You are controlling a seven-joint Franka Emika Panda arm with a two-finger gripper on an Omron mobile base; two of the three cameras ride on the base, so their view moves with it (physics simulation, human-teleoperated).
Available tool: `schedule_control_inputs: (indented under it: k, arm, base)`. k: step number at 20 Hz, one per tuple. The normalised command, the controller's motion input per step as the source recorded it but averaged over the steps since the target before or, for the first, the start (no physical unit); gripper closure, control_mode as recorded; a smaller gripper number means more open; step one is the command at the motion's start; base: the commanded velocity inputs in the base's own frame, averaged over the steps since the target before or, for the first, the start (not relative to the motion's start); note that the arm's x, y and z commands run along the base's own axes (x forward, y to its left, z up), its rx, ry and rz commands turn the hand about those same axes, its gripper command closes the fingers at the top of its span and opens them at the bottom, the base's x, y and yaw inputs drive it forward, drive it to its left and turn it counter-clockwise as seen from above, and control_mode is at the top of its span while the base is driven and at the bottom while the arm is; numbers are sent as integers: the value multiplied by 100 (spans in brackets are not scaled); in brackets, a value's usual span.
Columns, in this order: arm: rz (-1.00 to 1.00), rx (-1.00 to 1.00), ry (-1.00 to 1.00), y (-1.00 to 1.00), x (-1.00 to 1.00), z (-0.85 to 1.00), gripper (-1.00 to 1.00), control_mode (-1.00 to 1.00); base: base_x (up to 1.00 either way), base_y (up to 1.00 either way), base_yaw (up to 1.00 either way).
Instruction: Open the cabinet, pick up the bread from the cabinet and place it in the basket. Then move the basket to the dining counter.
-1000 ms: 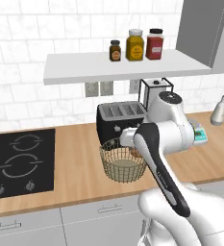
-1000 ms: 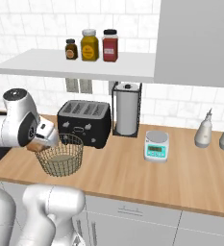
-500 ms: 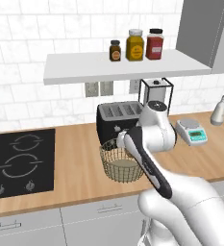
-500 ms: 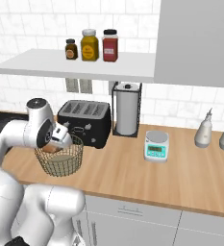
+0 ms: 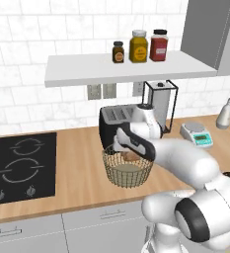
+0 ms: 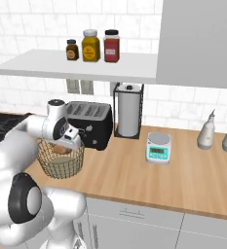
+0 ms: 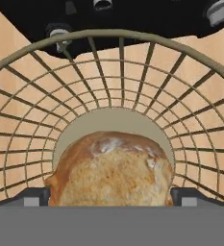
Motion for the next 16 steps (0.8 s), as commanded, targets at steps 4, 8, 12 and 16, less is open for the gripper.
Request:
schedule_control_inputs:
  k: [4,8,12,16]
  arm:
    - [0,0,2,12,36,-19,100,-100]
    - [0,-2,1,19,2,-41,100,-100]
    - [0,-3,1,10,0,-46,100,-100]
    - [0,0,1,0,16,-31,-100,-100]
  base:
    - [0,0,0]
    - [0,0,0]
    - [0,0,0]
    - [0,0,0]
